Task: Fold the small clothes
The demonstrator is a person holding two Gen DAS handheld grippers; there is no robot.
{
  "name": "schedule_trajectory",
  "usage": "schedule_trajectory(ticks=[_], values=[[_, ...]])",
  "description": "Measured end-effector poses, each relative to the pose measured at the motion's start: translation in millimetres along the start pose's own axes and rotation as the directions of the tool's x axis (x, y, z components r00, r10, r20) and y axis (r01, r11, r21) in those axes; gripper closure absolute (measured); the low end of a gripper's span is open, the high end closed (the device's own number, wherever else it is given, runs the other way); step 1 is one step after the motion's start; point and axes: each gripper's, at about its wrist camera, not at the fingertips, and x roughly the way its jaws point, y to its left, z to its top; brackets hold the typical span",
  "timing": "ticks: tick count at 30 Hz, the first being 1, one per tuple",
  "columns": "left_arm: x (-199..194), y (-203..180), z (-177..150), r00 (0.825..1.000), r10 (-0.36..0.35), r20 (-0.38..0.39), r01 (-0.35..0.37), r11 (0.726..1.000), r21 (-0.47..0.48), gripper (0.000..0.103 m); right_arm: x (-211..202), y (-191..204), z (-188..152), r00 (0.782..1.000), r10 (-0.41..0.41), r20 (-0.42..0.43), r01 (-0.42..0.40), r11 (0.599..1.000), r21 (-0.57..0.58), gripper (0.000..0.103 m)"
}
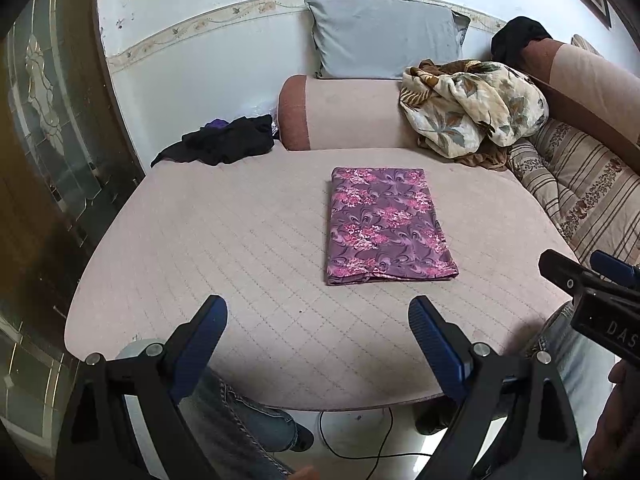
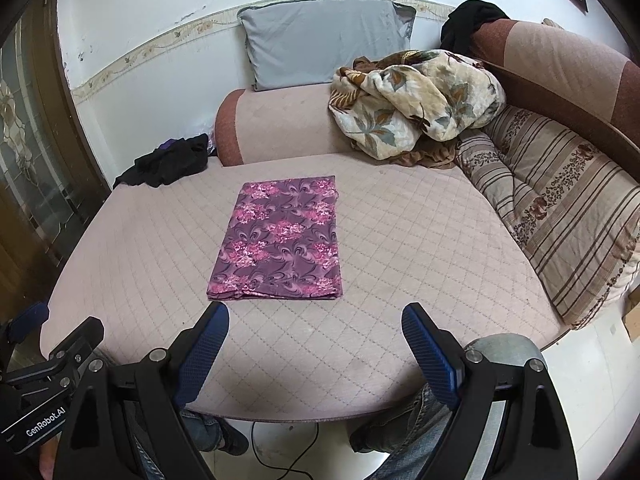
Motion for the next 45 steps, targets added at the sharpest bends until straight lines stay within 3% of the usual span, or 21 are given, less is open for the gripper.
schedule_trajectory(ticks=[45], values=[[-26.5,3.4,-5.8,1.0,0.006,0.016,-0.006,1.0,-0.005,0.012,-33.0,8.9,-2.4,0.998,0.001,0.057,0.0,1.0,-0.006,0.01]])
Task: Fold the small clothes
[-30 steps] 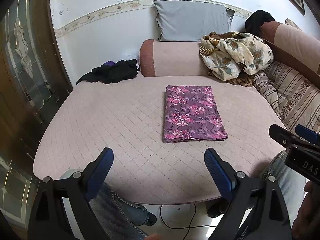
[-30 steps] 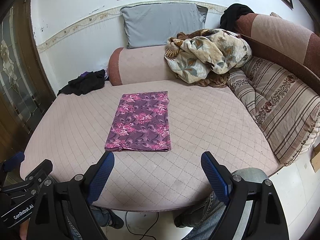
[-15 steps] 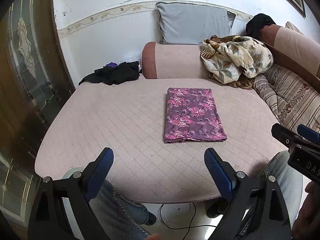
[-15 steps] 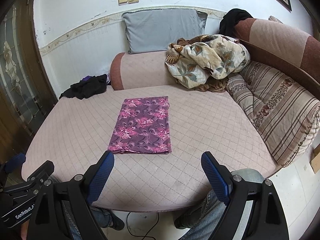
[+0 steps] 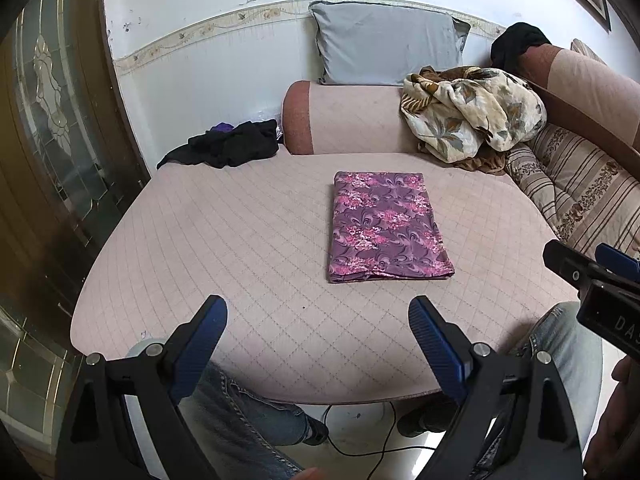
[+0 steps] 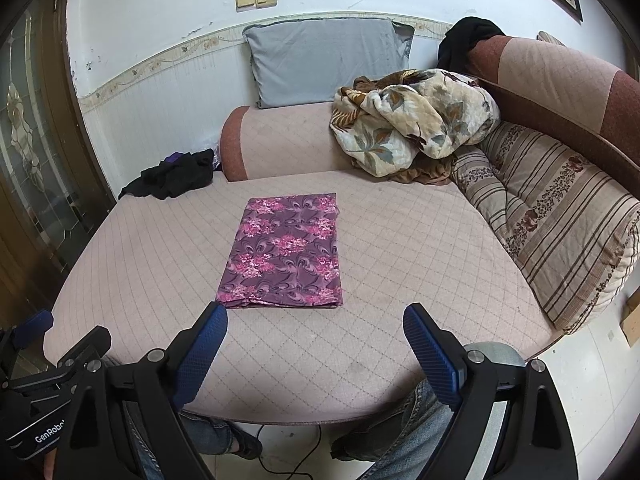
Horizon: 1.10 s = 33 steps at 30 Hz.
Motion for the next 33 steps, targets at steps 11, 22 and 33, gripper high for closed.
schedule_trajectory(ticks=[11,22,33], values=[[9.5,0.6,-0.1,1.0,-0.004,-0.013,0.005,1.0,0.017,0.012,7.9,-3.3,-2.0,1.0,0.004,-0.011,-0.003,1.0,0.008,0.01],[20.3,0.0,1.2,1.0,-0.006,-0.026,0.007,1.0,0.029,0.012,16.7,-7.2,-1.2,1.0,0.002,-0.026,-0.001,1.0,0.015,0.01],[35.7,1.1,5.5,0.999,-0.014,-0.053,0.015,1.0,0.027,0.012,28.3,-2.9,2.4,0.999,-0.004,-0.04,0.004,1.0,0.01,0.01]])
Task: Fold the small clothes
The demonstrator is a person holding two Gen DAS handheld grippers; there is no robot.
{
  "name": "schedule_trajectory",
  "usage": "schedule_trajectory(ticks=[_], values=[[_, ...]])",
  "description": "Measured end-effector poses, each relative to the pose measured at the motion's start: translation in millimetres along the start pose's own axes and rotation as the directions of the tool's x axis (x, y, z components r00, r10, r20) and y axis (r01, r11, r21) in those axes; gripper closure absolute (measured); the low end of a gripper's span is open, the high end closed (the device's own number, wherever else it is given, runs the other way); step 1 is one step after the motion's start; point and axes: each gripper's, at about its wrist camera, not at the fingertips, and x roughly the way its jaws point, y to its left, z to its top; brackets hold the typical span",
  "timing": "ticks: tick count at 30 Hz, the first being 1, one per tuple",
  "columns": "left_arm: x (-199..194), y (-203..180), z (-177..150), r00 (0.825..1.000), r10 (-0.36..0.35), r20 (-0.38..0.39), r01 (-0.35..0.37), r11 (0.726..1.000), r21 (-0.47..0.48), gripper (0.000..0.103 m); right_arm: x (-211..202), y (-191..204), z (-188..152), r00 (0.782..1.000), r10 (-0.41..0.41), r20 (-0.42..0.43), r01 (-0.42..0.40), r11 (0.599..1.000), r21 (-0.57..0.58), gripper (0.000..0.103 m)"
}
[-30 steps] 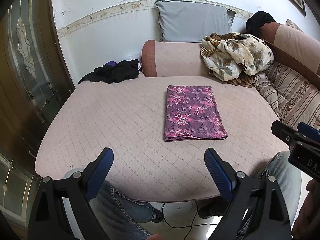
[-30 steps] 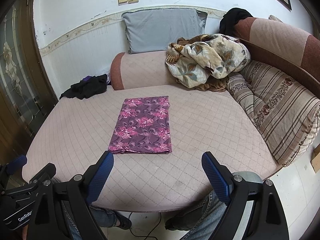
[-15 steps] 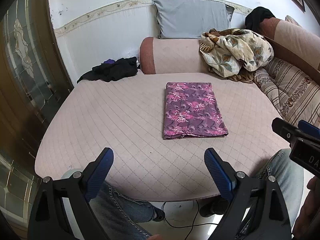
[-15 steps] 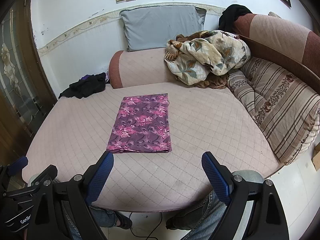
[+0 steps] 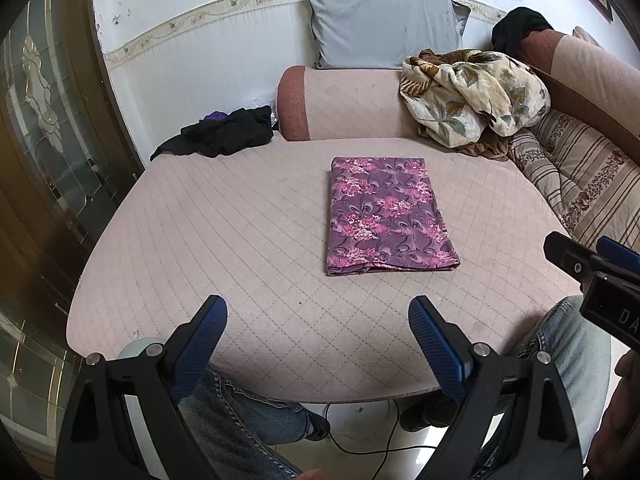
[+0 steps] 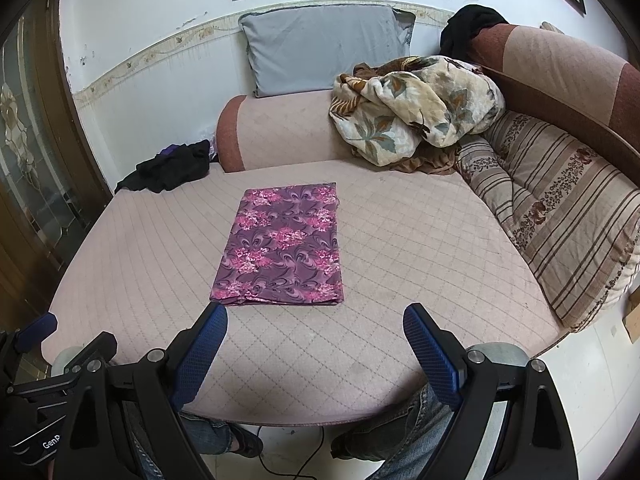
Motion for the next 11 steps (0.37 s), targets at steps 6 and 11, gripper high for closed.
schedule_trajectory(ticks=[6,11], values=[[5.4,4.1,0.9,1.0,-0.02,0.014,0.02,1.0,-0.019,0.012,12.6,-0.7,0.4,1.0,-0.005,-0.019,0.005,1.0,0.003,0.01],[17.2,5.2,6.8,0.998,-0.032,0.055,0.033,0.999,-0.018,0.012,27.4,1.0,4.3,0.999,-0.008,-0.036,0.008,1.0,-0.014,0.01]])
